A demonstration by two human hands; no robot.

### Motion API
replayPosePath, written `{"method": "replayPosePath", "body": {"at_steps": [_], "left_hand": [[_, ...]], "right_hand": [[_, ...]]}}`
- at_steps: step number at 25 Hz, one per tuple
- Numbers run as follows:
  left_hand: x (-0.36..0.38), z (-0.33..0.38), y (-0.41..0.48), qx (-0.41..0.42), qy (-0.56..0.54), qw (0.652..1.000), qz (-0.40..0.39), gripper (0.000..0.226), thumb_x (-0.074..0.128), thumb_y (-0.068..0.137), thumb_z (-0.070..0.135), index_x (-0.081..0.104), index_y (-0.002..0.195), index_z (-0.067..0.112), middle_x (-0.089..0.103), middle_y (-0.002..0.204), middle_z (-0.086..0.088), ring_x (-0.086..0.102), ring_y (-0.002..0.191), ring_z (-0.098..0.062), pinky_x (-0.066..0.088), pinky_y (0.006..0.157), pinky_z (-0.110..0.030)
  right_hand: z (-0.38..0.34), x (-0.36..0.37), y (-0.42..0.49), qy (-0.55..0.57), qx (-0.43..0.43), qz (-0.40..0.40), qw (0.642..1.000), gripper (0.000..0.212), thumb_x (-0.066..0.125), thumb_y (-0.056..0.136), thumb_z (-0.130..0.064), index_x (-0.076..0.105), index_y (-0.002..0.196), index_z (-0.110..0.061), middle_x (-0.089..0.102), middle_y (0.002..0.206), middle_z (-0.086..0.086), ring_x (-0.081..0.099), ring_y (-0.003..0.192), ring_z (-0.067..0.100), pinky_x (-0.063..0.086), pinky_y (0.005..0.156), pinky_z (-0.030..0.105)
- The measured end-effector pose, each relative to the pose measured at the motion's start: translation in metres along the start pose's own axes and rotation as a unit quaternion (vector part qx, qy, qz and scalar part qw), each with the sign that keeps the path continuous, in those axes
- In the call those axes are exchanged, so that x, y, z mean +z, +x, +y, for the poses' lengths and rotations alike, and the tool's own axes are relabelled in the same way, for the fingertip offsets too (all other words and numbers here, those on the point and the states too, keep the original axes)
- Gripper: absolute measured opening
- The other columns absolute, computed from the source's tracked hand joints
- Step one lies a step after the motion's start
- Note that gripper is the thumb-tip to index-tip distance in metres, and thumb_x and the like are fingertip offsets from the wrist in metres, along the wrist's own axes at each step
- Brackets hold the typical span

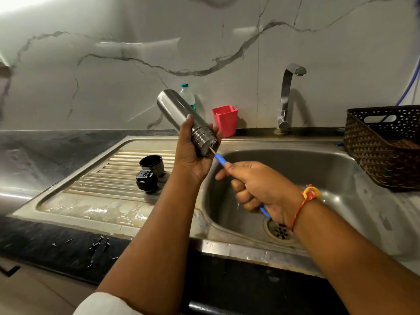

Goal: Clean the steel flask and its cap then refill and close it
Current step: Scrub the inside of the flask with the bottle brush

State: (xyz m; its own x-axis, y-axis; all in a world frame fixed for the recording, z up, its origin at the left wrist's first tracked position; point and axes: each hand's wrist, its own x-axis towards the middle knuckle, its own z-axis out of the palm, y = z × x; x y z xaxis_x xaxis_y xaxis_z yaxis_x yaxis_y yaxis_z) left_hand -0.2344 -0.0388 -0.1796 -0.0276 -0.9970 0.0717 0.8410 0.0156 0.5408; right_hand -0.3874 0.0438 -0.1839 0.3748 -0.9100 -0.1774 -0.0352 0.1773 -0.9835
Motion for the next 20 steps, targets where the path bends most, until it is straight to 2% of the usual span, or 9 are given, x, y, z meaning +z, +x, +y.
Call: {"method": "replayPosePath", "body": {"at_steps": [1, 3, 5, 8, 10, 13, 16, 18, 20], "left_hand": [[-0.001, 0.005, 0.002, 0.018, 0.007, 0.999, 0.032, 0.048, 0.073, 0.088, 0.033, 0.052, 0.116, 0.001, 0.064, 0.090, -0.015, 0.066, 0.080, -0.023, 0.058, 0.086, -0.036], [-0.007, 0.015, 0.008, 0.048, 0.002, 0.995, 0.088, 0.045, 0.073, 0.091, 0.032, 0.050, 0.118, 0.005, 0.061, 0.090, -0.015, 0.064, 0.072, -0.021, 0.059, 0.079, -0.033], [-0.012, 0.011, 0.011, 0.049, 0.001, 0.990, 0.129, 0.046, 0.075, 0.089, 0.033, 0.051, 0.118, 0.005, 0.062, 0.088, -0.013, 0.063, 0.068, -0.020, 0.058, 0.076, -0.032], [-0.010, -0.015, 0.006, 0.008, 0.086, 0.986, 0.145, 0.054, 0.080, 0.084, 0.031, 0.051, 0.120, 0.003, 0.066, 0.094, -0.015, 0.067, 0.072, -0.022, 0.061, 0.074, -0.034], [-0.008, -0.014, 0.006, 0.001, 0.099, 0.985, 0.140, 0.054, 0.080, 0.084, 0.031, 0.051, 0.120, 0.002, 0.066, 0.097, -0.017, 0.067, 0.074, -0.022, 0.060, 0.076, -0.034], [-0.014, 0.006, 0.014, 0.010, 0.050, 0.987, 0.155, 0.059, 0.078, 0.086, 0.034, 0.053, 0.127, 0.001, 0.064, 0.088, -0.012, 0.064, 0.071, -0.021, 0.059, 0.073, -0.034], [-0.011, -0.009, 0.005, 0.007, 0.120, 0.979, 0.164, 0.059, 0.080, 0.085, 0.037, 0.054, 0.125, 0.003, 0.068, 0.093, -0.012, 0.069, 0.075, -0.021, 0.062, 0.073, -0.036], [-0.002, -0.021, 0.000, -0.002, 0.157, 0.979, 0.131, 0.055, 0.079, 0.086, 0.036, 0.054, 0.121, 0.003, 0.068, 0.104, -0.016, 0.069, 0.088, -0.025, 0.061, 0.088, -0.040], [0.006, -0.021, -0.002, -0.017, 0.134, 0.987, 0.091, 0.056, 0.073, 0.091, 0.038, 0.052, 0.128, 0.003, 0.068, 0.115, -0.020, 0.067, 0.099, -0.027, 0.055, 0.101, -0.042]], "right_hand": [[0.000, 0.000, 0.001, -0.128, -0.046, 0.050, 0.989, 0.031, 0.046, 0.103, -0.033, 0.069, 0.095, -0.013, 0.036, 0.053, -0.007, 0.028, 0.038, 0.005, 0.024, 0.039, 0.021], [0.001, -0.003, 0.001, -0.361, -0.118, 0.116, 0.918, 0.030, 0.047, 0.102, -0.033, 0.070, 0.089, -0.018, 0.048, 0.054, -0.008, 0.042, 0.044, 0.005, 0.032, 0.048, 0.026], [0.004, -0.003, 0.002, -0.465, -0.123, 0.136, 0.866, 0.030, 0.044, 0.102, -0.038, 0.065, 0.089, -0.021, 0.055, 0.066, -0.005, 0.051, 0.058, 0.012, 0.036, 0.053, 0.029], [0.007, 0.004, 0.011, -0.546, -0.113, 0.184, 0.809, 0.028, 0.040, 0.102, -0.042, 0.061, 0.096, -0.025, 0.049, 0.072, -0.005, 0.050, 0.063, 0.018, 0.037, 0.055, 0.031], [0.007, 0.004, 0.009, -0.549, -0.127, 0.191, 0.804, 0.027, 0.039, 0.103, -0.041, 0.062, 0.098, -0.026, 0.049, 0.073, -0.005, 0.049, 0.062, 0.018, 0.035, 0.054, 0.030], [0.011, -0.002, -0.002, -0.546, -0.138, 0.148, 0.813, 0.030, 0.037, 0.103, -0.042, 0.056, 0.085, -0.027, 0.057, 0.074, -0.003, 0.054, 0.062, 0.016, 0.036, 0.051, 0.030], [0.012, -0.004, 0.007, -0.556, -0.122, 0.165, 0.806, 0.028, 0.039, 0.102, -0.043, 0.062, 0.097, -0.027, 0.052, 0.072, -0.004, 0.054, 0.063, 0.016, 0.036, 0.052, 0.030], [0.010, -0.004, 0.014, -0.526, -0.115, 0.191, 0.821, 0.028, 0.041, 0.101, -0.042, 0.064, 0.103, -0.026, 0.052, 0.072, -0.004, 0.056, 0.067, 0.020, 0.039, 0.055, 0.031], [0.008, -0.010, 0.017, -0.477, -0.118, 0.207, 0.846, 0.027, 0.044, 0.101, -0.038, 0.067, 0.100, -0.024, 0.055, 0.071, -0.003, 0.057, 0.069, 0.021, 0.038, 0.055, 0.030]]}}
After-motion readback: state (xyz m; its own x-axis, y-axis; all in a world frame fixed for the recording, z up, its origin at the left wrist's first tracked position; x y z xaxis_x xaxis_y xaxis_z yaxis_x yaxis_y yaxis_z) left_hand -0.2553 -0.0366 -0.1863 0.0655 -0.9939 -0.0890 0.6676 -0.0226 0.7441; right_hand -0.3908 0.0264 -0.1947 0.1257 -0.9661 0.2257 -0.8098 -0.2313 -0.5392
